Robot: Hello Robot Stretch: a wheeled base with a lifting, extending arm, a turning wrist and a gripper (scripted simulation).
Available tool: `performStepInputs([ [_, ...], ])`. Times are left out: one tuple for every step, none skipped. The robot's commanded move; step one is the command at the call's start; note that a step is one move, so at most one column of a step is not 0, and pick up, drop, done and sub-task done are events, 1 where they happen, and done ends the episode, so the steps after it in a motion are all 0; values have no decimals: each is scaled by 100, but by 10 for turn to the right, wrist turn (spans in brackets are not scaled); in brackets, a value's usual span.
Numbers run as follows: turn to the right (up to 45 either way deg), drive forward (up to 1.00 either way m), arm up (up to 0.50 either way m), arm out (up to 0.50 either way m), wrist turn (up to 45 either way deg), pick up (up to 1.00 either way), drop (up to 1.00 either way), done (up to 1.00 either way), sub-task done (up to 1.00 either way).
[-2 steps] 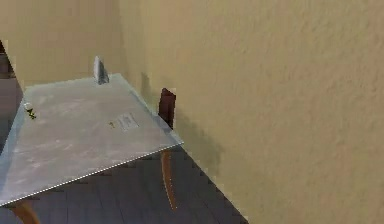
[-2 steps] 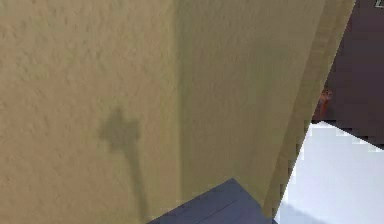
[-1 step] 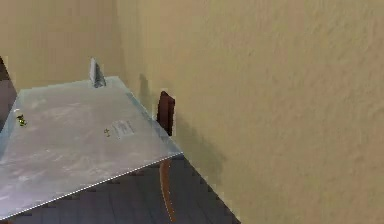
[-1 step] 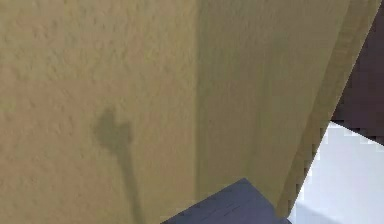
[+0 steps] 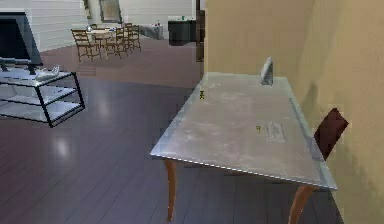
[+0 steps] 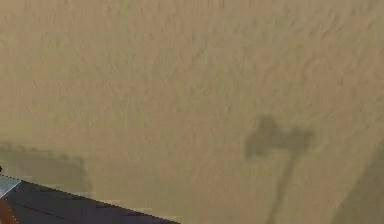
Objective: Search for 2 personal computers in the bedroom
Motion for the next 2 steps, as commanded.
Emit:
performStepInputs([
  [-270, 0, 0, 0, 0, 0, 0, 0, 0],
  [0, 40, 0, 0, 0, 0, 0, 0, 0],
])
